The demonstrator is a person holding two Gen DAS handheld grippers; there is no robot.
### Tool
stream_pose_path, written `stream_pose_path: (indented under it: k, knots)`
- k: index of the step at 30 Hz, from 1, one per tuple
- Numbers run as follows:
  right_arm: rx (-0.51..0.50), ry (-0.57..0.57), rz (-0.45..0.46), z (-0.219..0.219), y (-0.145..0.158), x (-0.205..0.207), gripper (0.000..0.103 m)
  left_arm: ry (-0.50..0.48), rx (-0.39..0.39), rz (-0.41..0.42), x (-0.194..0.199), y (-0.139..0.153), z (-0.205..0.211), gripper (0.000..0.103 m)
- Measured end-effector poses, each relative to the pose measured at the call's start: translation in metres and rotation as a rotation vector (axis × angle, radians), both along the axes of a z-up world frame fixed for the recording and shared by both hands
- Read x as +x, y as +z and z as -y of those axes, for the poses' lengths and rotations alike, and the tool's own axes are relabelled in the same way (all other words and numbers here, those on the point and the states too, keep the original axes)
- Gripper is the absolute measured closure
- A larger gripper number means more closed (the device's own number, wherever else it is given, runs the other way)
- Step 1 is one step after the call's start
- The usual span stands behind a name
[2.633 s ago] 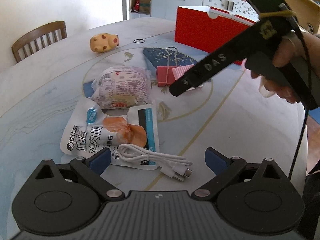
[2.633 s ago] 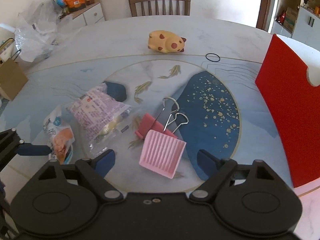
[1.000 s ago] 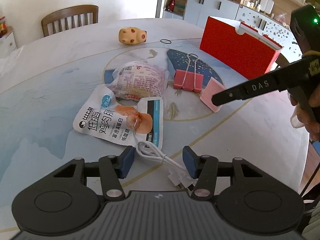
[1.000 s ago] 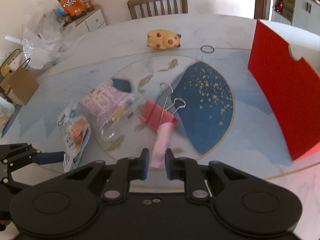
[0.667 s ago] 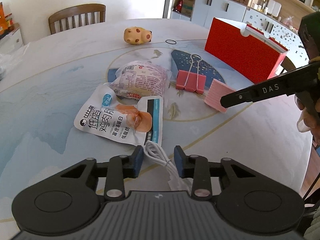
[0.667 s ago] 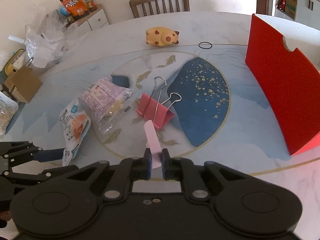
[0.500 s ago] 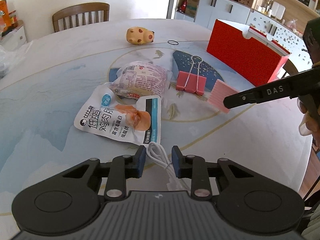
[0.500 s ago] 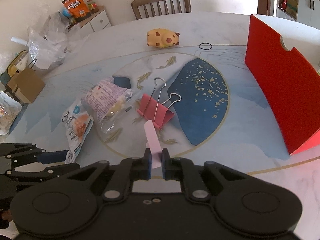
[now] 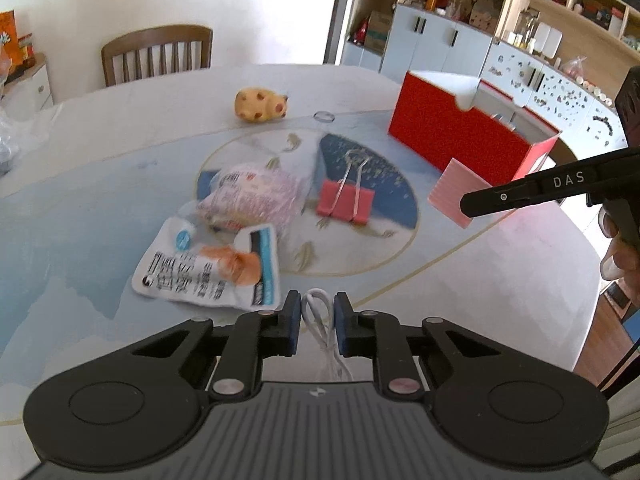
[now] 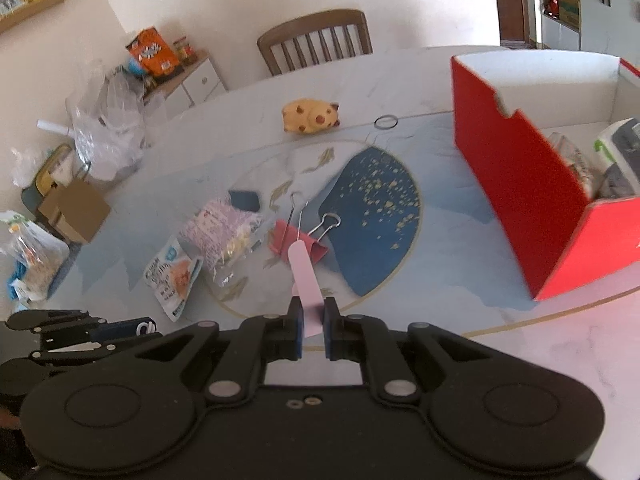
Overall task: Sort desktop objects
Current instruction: 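Grasp the white cable with the left gripper while the right grasps the pink clip holder, then carry the cable and pink clip holder over the red box and lower them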
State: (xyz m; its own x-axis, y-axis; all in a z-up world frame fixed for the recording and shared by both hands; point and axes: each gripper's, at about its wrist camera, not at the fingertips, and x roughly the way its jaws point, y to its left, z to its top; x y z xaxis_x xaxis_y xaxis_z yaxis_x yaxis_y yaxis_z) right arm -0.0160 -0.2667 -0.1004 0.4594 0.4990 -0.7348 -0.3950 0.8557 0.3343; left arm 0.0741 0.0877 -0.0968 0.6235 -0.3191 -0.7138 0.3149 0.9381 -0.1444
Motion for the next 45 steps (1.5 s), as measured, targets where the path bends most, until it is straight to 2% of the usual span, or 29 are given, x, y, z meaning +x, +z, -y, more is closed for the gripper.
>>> stream_pose_path:
  k: [3, 16, 25, 34, 45]
  knots:
    - [0.013, -0.004, 0.024, 0.012, 0.012, -0.001, 0.094, -0.004, -0.005, 0.022, -0.001, 0.008, 0.008, 0.09]
    - [0.036, -0.028, 0.096, 0.07, 0.05, 0.016, 0.094, 0.032, -0.054, 0.079, 0.009, 0.044, 0.037, 0.091]
    - [0.05, -0.033, 0.138, 0.111, 0.059, 0.043, 0.094, 0.048, -0.083, 0.141, 0.023, 0.074, 0.077, 0.091]
    - [0.041, -0.029, 0.161, 0.16, 0.062, 0.076, 0.094, 0.065, -0.14, 0.181, 0.056, 0.103, 0.119, 0.091]
    - [0.032, -0.074, 0.177, 0.214, 0.06, 0.103, 0.094, -0.011, -0.171, 0.226, 0.098, 0.131, 0.182, 0.091]
